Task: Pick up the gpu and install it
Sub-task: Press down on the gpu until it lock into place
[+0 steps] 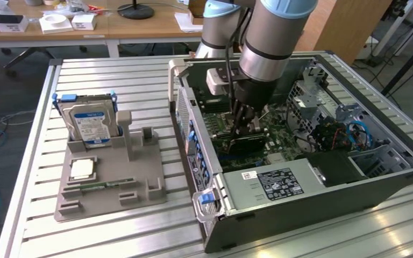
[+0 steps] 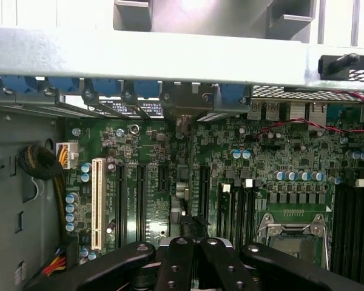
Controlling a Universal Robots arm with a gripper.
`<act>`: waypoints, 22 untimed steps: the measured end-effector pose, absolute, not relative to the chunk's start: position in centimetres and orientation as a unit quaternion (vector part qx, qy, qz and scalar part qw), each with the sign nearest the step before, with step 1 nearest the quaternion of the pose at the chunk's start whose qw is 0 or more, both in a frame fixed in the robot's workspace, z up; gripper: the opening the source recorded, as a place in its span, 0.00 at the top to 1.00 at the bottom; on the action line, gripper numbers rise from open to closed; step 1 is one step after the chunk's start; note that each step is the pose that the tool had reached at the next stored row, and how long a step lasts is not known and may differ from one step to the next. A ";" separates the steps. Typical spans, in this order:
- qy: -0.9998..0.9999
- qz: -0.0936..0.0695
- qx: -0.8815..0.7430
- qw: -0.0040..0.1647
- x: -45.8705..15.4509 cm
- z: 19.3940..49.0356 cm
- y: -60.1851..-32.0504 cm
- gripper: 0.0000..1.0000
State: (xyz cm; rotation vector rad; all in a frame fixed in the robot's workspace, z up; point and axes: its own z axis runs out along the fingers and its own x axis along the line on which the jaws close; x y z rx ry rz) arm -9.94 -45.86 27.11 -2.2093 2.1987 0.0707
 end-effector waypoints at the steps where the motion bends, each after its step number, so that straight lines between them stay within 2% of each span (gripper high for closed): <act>1: 0.705 0.023 -0.709 0.012 -9.9 27.1 -45.9 0.90; 22: 0.705 0.023 -0.709 0.012 -9.8 26.6 -45.9 0.90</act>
